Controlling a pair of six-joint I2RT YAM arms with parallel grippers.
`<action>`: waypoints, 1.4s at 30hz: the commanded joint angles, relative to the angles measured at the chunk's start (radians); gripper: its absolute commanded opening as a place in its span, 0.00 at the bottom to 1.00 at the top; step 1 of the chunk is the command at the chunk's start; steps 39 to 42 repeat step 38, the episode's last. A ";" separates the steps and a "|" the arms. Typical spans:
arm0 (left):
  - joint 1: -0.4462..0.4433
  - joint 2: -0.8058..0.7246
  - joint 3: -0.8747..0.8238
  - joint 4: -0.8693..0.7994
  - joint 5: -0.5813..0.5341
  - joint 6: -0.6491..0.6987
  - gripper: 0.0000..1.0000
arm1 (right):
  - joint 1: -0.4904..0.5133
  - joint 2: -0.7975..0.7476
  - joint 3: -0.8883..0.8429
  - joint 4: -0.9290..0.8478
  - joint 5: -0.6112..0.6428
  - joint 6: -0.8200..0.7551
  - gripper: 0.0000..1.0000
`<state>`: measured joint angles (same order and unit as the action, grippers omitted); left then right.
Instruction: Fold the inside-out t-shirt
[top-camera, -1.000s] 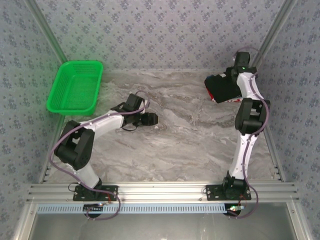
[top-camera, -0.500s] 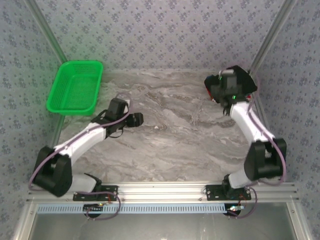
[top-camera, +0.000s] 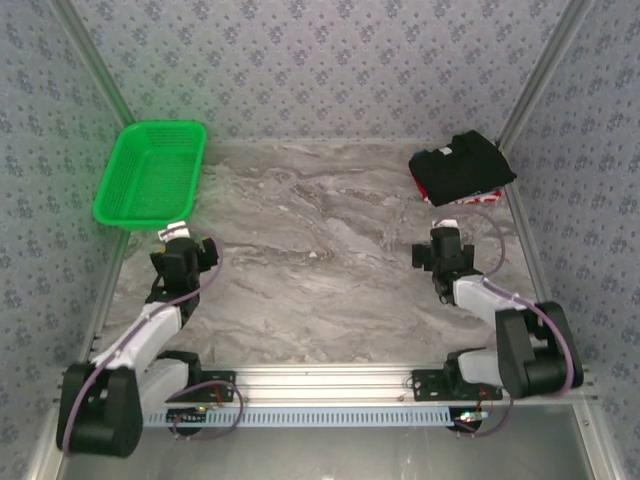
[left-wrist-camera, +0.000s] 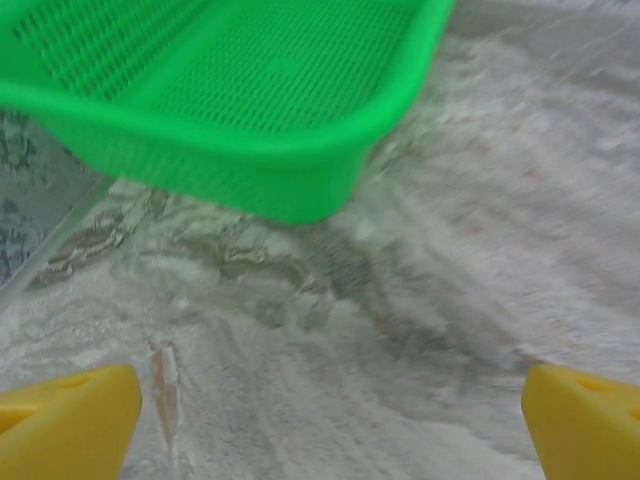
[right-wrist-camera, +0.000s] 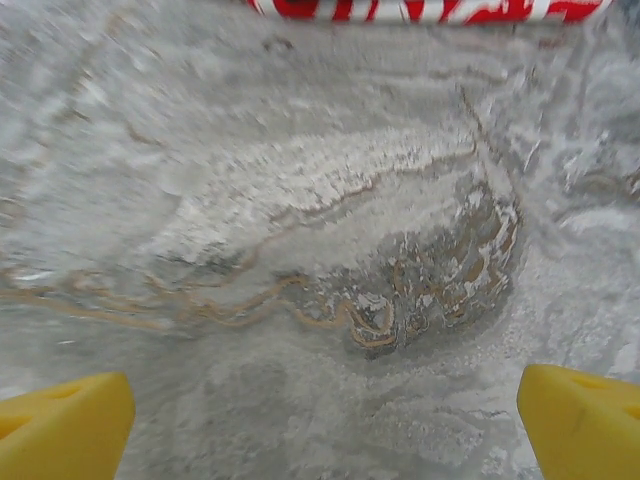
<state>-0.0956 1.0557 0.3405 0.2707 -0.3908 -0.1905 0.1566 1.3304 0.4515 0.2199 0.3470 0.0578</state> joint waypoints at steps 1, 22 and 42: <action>0.056 0.147 0.017 0.300 0.115 0.066 0.98 | -0.019 0.046 0.000 0.297 -0.039 -0.053 1.00; 0.121 0.466 0.089 0.501 0.344 0.155 0.98 | -0.158 0.209 -0.099 0.681 -0.152 -0.048 1.00; 0.121 0.466 0.091 0.501 0.344 0.154 0.98 | -0.131 0.215 -0.108 0.708 -0.158 -0.078 1.00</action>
